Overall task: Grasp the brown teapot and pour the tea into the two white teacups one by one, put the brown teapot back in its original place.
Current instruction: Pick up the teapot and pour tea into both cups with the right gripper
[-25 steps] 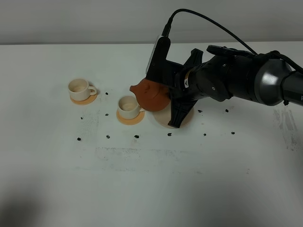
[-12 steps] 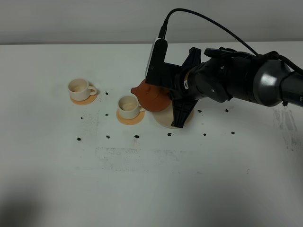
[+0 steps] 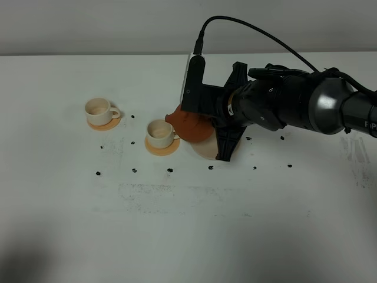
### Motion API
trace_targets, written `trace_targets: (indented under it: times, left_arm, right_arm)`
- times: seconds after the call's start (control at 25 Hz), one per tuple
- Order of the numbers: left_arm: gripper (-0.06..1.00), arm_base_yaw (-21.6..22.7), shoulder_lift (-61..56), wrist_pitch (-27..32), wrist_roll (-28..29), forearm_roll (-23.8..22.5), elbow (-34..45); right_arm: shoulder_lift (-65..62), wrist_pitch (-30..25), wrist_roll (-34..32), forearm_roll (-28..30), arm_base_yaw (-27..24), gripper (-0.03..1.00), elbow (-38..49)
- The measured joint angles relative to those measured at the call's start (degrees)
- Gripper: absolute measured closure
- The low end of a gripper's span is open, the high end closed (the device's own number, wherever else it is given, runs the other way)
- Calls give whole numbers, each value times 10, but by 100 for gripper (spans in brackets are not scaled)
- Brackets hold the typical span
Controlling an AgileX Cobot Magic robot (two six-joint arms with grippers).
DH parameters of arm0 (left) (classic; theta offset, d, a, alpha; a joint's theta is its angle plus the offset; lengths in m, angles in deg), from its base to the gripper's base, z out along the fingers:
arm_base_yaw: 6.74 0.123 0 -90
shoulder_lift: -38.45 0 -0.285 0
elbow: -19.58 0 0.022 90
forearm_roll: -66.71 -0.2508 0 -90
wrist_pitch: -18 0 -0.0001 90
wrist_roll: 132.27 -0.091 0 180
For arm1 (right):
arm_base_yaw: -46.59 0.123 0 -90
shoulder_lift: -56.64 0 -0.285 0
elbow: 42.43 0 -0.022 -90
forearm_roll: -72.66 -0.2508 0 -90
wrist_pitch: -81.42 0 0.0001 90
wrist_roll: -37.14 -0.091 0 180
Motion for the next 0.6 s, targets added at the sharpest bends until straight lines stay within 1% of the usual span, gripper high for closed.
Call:
trace_targets:
  times: [0.32,0.6]
  left_arm:
    - [55,0,0,0,0,0,0]
    - [55,0,0,0,0,0,0]
  right_arm:
    - [0,16,-4,40,0,85,0]
    - [0,33,-23,82,0,85,0]
